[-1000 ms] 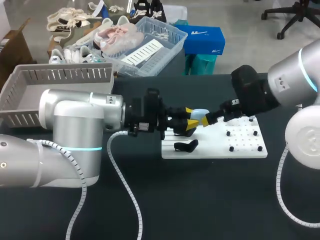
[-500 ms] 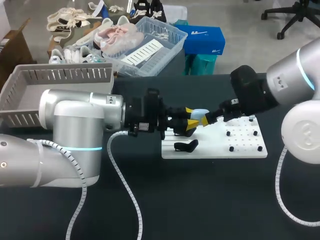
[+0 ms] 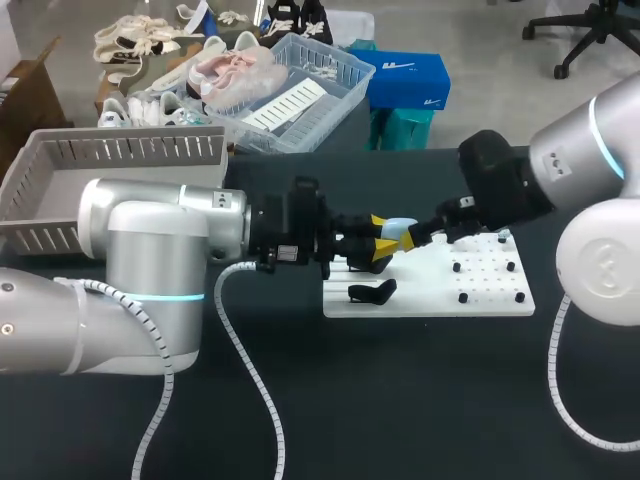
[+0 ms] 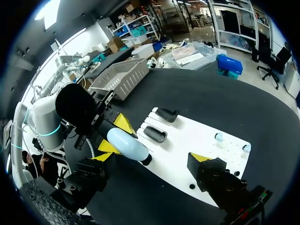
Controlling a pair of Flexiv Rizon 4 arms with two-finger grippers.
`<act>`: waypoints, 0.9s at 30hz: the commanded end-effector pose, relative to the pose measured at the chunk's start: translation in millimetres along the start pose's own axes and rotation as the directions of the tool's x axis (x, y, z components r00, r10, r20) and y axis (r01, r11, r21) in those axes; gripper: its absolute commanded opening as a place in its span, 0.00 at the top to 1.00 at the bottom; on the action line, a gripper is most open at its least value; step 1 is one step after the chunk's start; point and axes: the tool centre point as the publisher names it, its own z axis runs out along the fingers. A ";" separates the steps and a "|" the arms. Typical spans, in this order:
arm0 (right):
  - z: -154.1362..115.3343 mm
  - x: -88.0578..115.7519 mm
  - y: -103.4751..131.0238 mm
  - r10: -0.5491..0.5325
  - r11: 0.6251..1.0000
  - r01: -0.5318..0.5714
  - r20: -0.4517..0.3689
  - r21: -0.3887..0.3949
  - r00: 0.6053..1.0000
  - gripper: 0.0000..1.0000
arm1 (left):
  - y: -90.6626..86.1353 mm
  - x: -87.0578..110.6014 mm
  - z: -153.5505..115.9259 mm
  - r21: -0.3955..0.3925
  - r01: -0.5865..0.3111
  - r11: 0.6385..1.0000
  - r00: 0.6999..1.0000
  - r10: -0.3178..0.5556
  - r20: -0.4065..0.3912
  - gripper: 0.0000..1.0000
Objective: Pick up each earbud case from the left stands, insert the matching earbuds, close the lid, and place the case in the box.
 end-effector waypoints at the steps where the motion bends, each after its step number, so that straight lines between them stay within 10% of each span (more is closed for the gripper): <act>1: 2.1 -1.0 -0.5 0.003 1.000 -0.003 -0.001 0.007 1.000 0.00 | -0.3 0.6 0.2 -0.002 -0.001 1.000 1.000 0.001 0.003 1.00; 27: 1.2 -4.6 -3.2 0.014 1.000 -0.014 0.003 0.021 1.000 0.00 | -0.3 0.6 0.2 -0.002 -0.001 1.000 1.000 0.001 0.003 1.00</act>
